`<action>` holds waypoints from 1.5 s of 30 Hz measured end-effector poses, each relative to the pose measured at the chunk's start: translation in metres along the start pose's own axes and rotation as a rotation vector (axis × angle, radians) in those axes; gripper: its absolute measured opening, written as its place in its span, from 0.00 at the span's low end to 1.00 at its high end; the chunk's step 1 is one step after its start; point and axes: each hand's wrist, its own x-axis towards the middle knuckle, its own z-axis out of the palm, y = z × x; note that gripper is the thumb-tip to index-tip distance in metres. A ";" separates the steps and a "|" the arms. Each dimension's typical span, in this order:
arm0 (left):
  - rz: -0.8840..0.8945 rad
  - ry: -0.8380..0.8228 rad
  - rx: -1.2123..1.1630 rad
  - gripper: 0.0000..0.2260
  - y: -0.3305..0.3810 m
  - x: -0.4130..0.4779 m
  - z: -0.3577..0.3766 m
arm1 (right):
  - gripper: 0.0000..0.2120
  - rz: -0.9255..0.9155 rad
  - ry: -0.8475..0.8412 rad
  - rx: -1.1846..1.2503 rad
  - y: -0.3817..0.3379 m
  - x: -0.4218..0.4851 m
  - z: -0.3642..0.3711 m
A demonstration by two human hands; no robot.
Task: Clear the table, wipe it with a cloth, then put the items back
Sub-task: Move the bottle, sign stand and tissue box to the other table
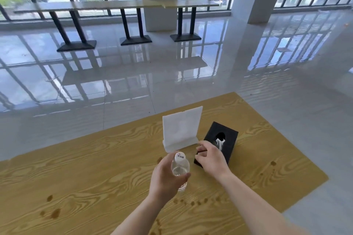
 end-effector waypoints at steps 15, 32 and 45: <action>-0.069 0.216 -0.009 0.18 -0.014 0.008 -0.042 | 0.21 -0.452 0.218 -0.357 -0.074 0.092 -0.021; -0.074 0.357 -0.060 0.17 -0.026 0.023 -0.084 | 0.16 -0.541 0.096 -0.759 -0.077 0.121 -0.017; -0.042 0.455 -0.013 0.18 -0.030 0.012 -0.133 | 0.12 -0.532 0.044 -0.652 -0.108 0.103 -0.015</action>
